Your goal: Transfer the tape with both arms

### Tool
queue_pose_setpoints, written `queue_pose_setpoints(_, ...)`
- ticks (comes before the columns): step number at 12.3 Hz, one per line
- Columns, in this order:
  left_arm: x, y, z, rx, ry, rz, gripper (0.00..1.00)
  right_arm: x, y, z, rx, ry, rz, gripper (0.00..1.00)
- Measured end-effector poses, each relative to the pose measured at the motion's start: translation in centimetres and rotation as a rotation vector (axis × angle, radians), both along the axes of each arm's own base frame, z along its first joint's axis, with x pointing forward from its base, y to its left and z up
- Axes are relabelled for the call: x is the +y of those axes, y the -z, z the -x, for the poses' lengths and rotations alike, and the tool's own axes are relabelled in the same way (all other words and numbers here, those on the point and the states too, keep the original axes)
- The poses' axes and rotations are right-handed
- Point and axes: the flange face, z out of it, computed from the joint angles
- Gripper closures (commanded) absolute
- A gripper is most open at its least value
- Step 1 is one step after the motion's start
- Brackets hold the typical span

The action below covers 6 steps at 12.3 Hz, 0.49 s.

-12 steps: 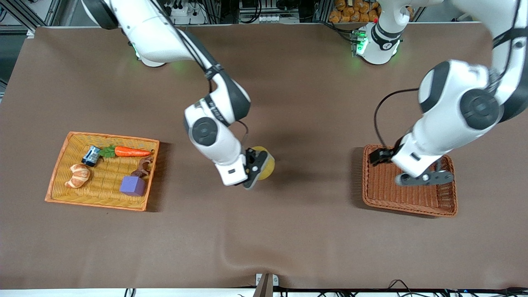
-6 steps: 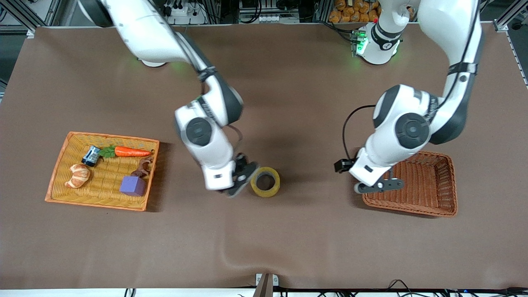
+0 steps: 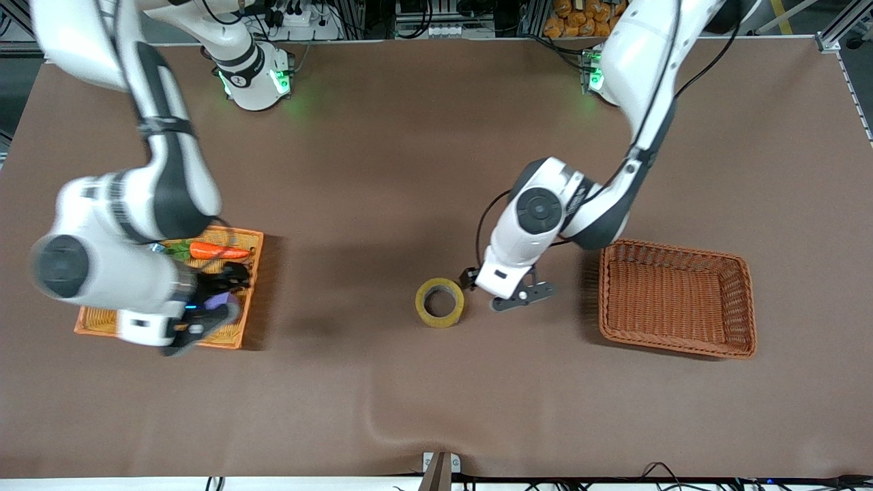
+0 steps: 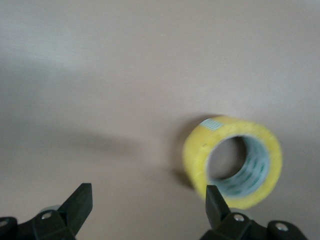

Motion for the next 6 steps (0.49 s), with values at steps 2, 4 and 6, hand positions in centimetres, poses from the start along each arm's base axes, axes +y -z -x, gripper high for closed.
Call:
queue_pose_setpoints(2, -0.3, 2.7, -1.6, -0.055, -0.052, 0.030, 0.00, -2.8, -4.5, 1.8, -0.030, 0.030, 0.008, 0.00)
queue_pose_setpoints(4, -1.0, 5.5, -1.5, -0.063, -0.061, 0.040, 0.00, -5.9, -9.9, 4.6, -0.067, 0.078, 0.035, 0.00)
queue_pose_setpoints(6, -2.6, 7.1, -0.4, -0.061, -0.057, 0.044, 0.00, -9.1, -13.9, 7.7, -0.063, 0.219, 0.069, 0.00)
